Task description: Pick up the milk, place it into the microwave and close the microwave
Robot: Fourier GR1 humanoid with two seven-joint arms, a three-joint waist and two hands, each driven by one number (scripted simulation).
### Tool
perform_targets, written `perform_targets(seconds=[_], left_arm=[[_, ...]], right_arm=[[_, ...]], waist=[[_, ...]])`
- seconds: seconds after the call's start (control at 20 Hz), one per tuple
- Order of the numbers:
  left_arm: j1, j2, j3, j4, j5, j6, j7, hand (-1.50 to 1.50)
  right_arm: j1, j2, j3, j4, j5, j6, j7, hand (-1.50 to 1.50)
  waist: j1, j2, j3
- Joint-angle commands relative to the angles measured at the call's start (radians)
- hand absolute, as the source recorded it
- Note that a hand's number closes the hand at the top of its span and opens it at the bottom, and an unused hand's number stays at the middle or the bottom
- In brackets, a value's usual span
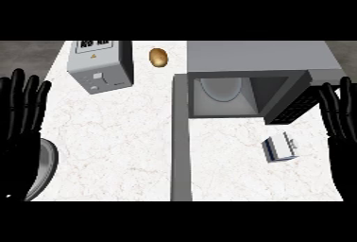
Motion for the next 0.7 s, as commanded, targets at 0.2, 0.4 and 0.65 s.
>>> perform_targets(seconds=[0.2, 0.4, 0.65], left_arm=[[-0.052, 0.034, 0.058, 0.095, 0.102, -0.07, 0.038, -1.5], [0.086, -0.071, 0.06, 0.078, 0.254, -0.051, 0.066, -1.5], [0.185, -0.083, 0.048, 0.023, 0.278, -0.083, 0.054, -1.5]], right_arm=[[0.151, -0.028, -0.085, -0.099, -0.068, 0.06, -0.05, -1.5], [0.213, -0.083, -0.143, -0.046, -0.225, 0.165, 0.008, -1.5], [0.305, -0.036, -0.139, -0.004, -0.188, 0.218, -0.104, -1.5]], waist=[[-0.002, 0.024, -0.028], [0.001, 0.023, -0.028], [0.006, 0.023, -0.028]])
